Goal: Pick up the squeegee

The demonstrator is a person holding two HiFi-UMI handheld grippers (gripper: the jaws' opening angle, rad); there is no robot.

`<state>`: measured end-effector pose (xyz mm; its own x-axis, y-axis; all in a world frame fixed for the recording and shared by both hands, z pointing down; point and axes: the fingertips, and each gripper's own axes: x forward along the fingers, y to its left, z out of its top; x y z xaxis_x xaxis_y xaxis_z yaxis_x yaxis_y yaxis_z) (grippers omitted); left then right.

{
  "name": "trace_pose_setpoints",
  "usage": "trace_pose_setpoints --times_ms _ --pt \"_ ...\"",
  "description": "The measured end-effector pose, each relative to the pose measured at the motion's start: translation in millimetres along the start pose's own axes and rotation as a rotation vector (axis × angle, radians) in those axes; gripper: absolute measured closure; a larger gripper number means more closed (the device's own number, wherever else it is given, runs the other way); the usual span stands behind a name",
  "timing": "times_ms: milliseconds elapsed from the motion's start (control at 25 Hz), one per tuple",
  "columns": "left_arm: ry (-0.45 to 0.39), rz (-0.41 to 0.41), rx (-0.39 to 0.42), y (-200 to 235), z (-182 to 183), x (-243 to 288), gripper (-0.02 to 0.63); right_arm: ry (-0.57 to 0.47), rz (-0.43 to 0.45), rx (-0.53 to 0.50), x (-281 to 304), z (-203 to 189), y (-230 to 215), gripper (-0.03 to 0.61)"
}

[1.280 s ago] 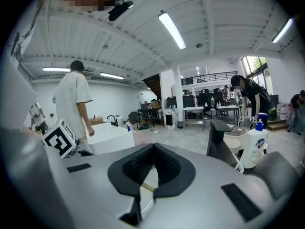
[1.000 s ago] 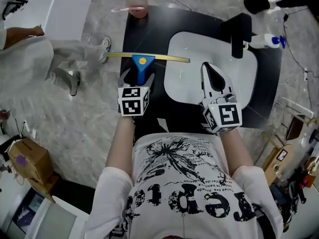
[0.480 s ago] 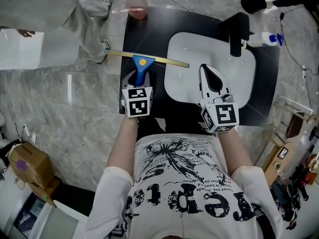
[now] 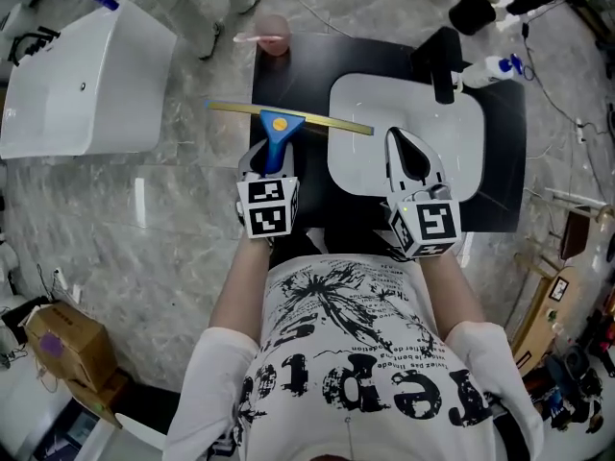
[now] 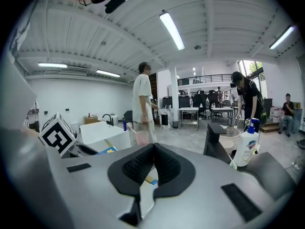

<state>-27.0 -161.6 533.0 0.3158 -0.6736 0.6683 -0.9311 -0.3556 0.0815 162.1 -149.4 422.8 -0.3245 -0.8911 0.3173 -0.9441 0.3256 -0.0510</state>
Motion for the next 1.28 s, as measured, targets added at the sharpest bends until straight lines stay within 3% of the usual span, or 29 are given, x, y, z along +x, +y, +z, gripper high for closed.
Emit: trace_pose_setpoints --times_ms 640,880,1080,1280 --pt "-0.425 -0.063 0.163 6 149 -129 0.474 -0.23 -0.063 -0.018 -55 109 33 0.565" --pt "-0.59 -0.09 0.191 2 198 -171 0.474 -0.301 -0.086 -0.049 -69 142 38 0.565" --pt "-0.692 -0.104 0.214 -2 224 -198 0.474 -0.36 -0.091 -0.076 -81 166 42 0.565" --pt "-0.724 -0.107 0.228 -8 228 -205 0.474 -0.383 -0.09 -0.094 -86 174 44 0.565"
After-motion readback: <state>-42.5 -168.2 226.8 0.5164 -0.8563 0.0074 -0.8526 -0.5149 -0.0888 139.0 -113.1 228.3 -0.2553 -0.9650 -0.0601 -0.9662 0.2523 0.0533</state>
